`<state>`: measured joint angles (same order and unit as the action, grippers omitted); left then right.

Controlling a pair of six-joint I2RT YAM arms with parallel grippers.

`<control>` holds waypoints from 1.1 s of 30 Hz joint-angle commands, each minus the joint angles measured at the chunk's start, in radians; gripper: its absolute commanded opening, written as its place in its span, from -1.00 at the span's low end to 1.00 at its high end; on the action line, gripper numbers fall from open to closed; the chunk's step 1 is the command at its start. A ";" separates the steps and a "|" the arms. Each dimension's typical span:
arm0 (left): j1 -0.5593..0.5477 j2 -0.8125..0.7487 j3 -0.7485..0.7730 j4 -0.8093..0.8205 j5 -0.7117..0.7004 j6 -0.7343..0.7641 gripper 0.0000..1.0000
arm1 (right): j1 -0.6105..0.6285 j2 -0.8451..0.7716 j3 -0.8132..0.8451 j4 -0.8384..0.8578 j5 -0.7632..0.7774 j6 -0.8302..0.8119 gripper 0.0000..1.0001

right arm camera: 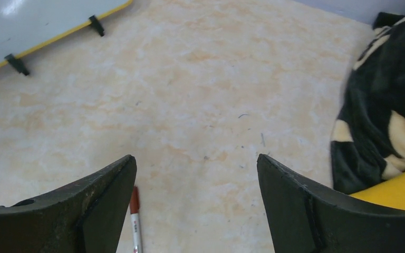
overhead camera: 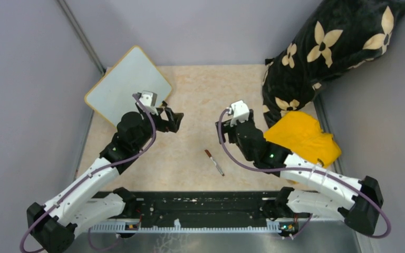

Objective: Write a sentence on the whiteboard
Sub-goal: Move the whiteboard stand to the center of the board.

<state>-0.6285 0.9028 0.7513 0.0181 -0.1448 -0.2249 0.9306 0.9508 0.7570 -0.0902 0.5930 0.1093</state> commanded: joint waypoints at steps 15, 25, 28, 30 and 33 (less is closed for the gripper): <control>-0.005 -0.040 -0.043 0.032 -0.204 0.002 0.97 | 0.039 0.369 0.071 -0.046 -0.311 0.222 0.20; 0.025 0.246 0.094 -0.285 -0.474 -0.297 0.90 | 0.039 0.356 0.045 -0.020 -0.288 0.247 0.18; 0.035 0.368 0.188 -0.457 -0.554 -0.493 0.86 | 0.039 0.329 0.028 -0.026 -0.267 0.250 0.18; 0.036 0.427 0.213 -0.492 -0.534 -0.554 0.87 | 0.039 0.299 0.009 -0.029 -0.253 0.250 0.19; 0.047 0.497 0.229 -0.528 -0.511 -0.658 0.84 | 0.039 0.246 -0.018 -0.044 -0.225 0.251 0.22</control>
<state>-0.5930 1.3392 0.9405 -0.3683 -0.6212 -0.6704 0.9604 1.2869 0.7578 -0.1577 0.3107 0.3447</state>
